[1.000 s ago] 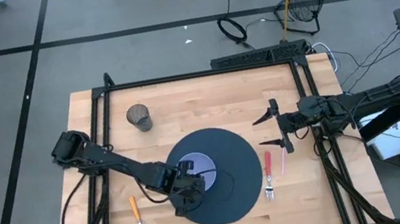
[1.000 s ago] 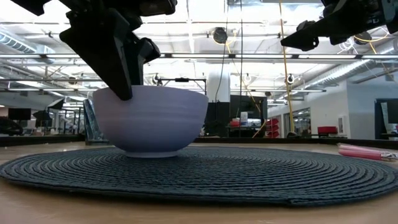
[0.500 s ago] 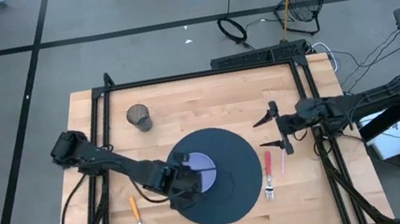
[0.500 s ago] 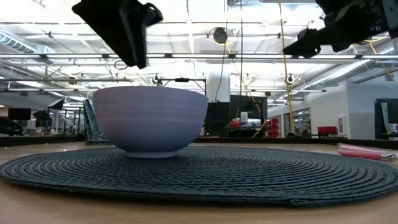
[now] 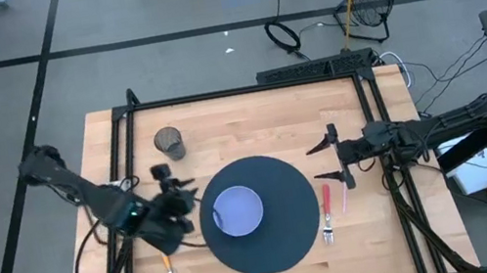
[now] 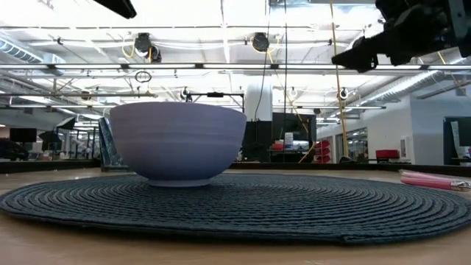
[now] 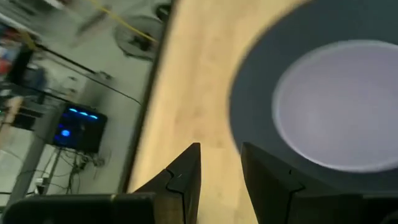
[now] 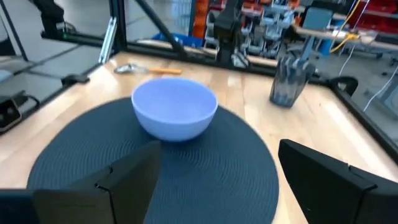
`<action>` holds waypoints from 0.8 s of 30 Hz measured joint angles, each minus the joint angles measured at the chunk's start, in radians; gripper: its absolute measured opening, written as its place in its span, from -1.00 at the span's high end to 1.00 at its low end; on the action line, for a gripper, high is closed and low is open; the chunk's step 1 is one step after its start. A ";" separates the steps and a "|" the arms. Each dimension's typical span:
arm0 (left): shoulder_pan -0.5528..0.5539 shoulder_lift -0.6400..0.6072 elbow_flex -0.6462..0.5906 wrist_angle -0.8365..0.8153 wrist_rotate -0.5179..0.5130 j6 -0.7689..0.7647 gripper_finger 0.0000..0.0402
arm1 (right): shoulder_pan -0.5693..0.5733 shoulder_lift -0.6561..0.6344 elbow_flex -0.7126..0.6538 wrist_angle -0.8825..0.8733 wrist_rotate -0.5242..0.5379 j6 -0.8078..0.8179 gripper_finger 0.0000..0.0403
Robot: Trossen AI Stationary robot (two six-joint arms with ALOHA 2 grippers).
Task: Pick & Place Utensil
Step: Put the orange spoon into the purple bowl
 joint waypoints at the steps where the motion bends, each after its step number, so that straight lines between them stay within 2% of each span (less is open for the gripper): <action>1: -0.005 -0.034 -0.030 0.021 -0.029 -0.005 0.40 | 0.000 0.000 0.000 0.013 0.000 0.000 -0.58; 6: 0.001 -0.177 -0.164 0.164 -0.126 0.009 0.40 | 0.000 0.000 0.000 0.064 0.002 0.029 -0.58; 10: 0.036 -0.250 -0.258 0.282 -0.112 0.006 0.40 | -0.002 0.000 0.005 0.102 0.004 0.076 -0.58; 13: 0.069 -0.280 -0.325 0.360 -0.033 -0.046 0.40 | -0.002 0.000 0.021 0.096 0.032 0.082 -0.58; 16: 0.102 -0.287 -0.378 0.393 0.104 -0.132 0.40 | -0.003 0.000 0.023 0.095 0.067 0.070 -0.58; 21: 0.132 -0.262 -0.410 0.388 0.340 -0.441 0.40 | -0.003 0.000 0.023 0.093 0.086 0.030 -0.58; 24: 0.102 -0.220 -0.410 0.385 0.383 -0.614 0.40 | -0.003 0.000 0.023 0.082 0.083 0.011 -0.58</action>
